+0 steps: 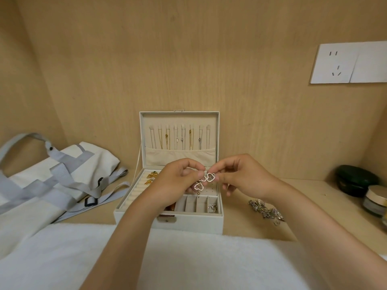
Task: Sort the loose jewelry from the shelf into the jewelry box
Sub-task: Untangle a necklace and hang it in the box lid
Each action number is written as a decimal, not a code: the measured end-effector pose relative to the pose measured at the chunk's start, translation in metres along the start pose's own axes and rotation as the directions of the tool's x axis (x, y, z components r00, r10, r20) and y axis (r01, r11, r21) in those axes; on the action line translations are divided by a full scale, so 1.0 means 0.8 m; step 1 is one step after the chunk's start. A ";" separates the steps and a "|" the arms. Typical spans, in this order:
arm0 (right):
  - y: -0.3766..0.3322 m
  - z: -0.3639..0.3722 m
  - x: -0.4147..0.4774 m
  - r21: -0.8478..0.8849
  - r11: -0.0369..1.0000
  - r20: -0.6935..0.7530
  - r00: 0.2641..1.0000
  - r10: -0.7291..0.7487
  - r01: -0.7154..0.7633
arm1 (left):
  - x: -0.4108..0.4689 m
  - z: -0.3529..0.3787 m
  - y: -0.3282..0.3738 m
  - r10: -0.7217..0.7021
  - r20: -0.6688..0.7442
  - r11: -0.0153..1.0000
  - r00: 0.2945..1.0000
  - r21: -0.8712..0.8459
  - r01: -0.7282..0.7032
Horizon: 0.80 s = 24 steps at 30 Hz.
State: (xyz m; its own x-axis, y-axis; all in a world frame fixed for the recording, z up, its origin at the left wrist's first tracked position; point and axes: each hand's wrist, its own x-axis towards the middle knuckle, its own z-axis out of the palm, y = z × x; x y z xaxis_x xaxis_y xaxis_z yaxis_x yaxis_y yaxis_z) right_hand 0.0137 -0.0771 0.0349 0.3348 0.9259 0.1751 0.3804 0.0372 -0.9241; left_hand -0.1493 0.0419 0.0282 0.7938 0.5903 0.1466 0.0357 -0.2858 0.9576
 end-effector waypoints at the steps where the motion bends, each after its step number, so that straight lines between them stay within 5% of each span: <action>1: -0.001 0.000 0.000 -0.019 1.000 -0.005 1.000 -0.004 0.004 | -0.001 -0.001 0.000 -0.006 0.017 1.000 1.000 -0.004 0.007; 9: -0.013 -0.008 -0.010 -0.049 0.997 0.094 0.993 0.067 -0.062 | -0.006 0.012 0.015 -0.065 -0.021 0.996 0.998 -0.056 0.063; 17: -0.011 -0.017 -0.014 -0.227 0.965 0.154 0.974 0.167 -0.130 | -0.009 0.014 0.012 -0.014 0.044 0.915 0.999 0.403 -0.005; 24: -0.006 -0.011 -0.011 -0.284 0.955 0.173 0.976 0.135 -0.082 | -0.010 0.001 0.007 0.025 0.049 0.818 0.998 0.573 -0.049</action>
State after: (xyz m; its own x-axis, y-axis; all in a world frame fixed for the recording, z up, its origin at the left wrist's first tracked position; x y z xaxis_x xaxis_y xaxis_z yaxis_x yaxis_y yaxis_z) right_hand 0.0163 -0.0884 0.0408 0.2291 0.9733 -0.0123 0.5808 -0.1468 -0.8007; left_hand -0.1549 0.0351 0.0324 0.8234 0.5450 0.1583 0.3385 -0.6955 0.6338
